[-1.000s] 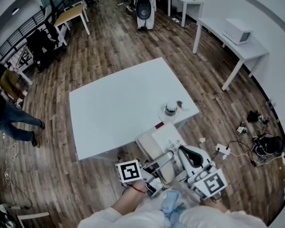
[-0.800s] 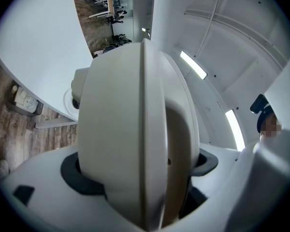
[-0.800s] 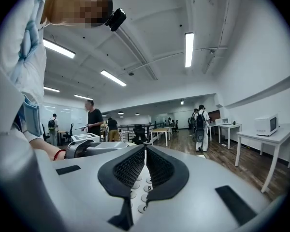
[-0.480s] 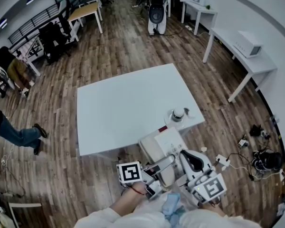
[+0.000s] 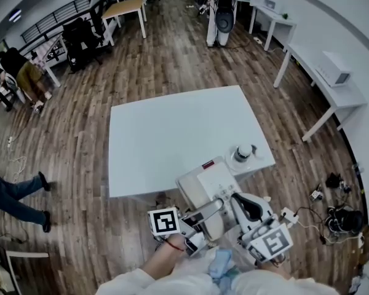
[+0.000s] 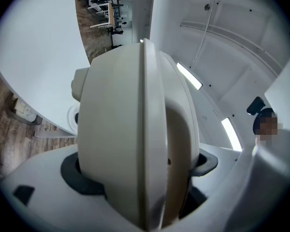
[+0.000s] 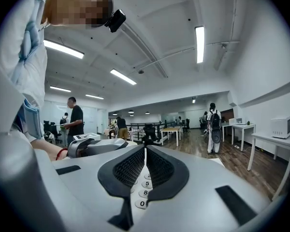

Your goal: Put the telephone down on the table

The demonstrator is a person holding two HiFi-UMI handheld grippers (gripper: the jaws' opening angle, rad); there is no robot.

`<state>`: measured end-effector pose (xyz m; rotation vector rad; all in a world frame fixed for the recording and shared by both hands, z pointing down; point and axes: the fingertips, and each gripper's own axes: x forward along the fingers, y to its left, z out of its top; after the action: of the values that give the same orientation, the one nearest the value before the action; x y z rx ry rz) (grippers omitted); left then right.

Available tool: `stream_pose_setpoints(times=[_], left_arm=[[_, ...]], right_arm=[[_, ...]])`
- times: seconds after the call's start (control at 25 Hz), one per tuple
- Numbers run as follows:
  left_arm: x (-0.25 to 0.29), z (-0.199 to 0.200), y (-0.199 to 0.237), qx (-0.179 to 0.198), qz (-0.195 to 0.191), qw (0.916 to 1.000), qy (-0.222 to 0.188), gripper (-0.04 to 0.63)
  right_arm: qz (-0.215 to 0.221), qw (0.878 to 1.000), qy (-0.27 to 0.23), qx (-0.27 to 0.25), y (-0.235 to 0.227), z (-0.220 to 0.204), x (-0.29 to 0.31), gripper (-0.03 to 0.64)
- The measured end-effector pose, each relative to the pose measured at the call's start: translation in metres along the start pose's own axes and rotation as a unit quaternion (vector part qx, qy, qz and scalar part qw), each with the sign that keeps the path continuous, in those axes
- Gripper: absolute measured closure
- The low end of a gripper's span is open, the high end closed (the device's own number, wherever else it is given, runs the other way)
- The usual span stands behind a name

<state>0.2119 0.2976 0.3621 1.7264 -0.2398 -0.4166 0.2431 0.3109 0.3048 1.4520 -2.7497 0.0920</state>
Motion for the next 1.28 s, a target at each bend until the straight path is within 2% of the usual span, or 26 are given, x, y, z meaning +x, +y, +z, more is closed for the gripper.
stream_pose_setpoints(times=[0.84, 1.28], left_arm=[[-0.082, 0.212, 0.019, -0.008, -0.012, 0.9999, 0.002, 0.117], [-0.105, 0.278, 0.030, -0.015, -0.011, 0.9998, 0.007, 0.117]], right_arm=[[0.007, 1.000, 0.013, 0.006, 0.045, 0.009, 0.228, 0.583], [0.018, 1.000, 0.011, -0.001, 0.055, 0.012, 0.300, 0.583]])
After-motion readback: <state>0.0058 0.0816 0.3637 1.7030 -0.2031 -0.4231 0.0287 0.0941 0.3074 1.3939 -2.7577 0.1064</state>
